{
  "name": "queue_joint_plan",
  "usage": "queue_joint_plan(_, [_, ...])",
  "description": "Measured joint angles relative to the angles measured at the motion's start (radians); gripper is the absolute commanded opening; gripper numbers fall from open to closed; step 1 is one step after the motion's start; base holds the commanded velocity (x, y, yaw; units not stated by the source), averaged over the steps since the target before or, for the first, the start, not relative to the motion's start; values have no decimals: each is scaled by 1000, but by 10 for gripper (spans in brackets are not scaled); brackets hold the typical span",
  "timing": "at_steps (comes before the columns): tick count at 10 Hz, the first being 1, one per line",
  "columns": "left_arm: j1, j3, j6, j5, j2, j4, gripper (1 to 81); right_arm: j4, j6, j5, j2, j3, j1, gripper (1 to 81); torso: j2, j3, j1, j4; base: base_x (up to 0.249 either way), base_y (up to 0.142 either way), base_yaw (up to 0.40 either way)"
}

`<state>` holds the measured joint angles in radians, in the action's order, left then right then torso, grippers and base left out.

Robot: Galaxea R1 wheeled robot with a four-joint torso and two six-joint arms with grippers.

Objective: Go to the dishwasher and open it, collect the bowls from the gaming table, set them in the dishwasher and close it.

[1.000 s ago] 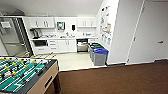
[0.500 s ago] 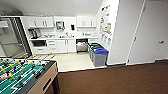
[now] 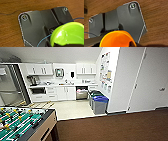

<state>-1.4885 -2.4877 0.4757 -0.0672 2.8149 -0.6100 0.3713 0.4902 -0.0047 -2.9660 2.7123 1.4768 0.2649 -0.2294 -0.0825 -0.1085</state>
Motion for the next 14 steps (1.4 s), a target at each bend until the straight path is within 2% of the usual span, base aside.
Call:
queue_joint_plan(5, [0,0,0,0,4,5,10,0,0,0,-1,0,0,10,0,0,0,0,103,0,0])
queue_joint_plan(6, [0,1,0,1,9,26,10,0,0,-1,0,0,0,10,0,0,0,0,103,0,0])
queue_joint_plan(9, [0,-1,0,-7,17,125,10,0,0,0,-3,0,-9,10,0,0,0,0,103,0,0])
queue_joint_plan(10, [0,-5,0,-9,25,140,10,0,0,0,-5,0,-8,10,0,0,0,0,103,0,0])
queue_joint_plan(14, [0,-7,0,-13,28,155,10,0,0,0,-9,0,-8,10,0,0,0,0,102,0,0])
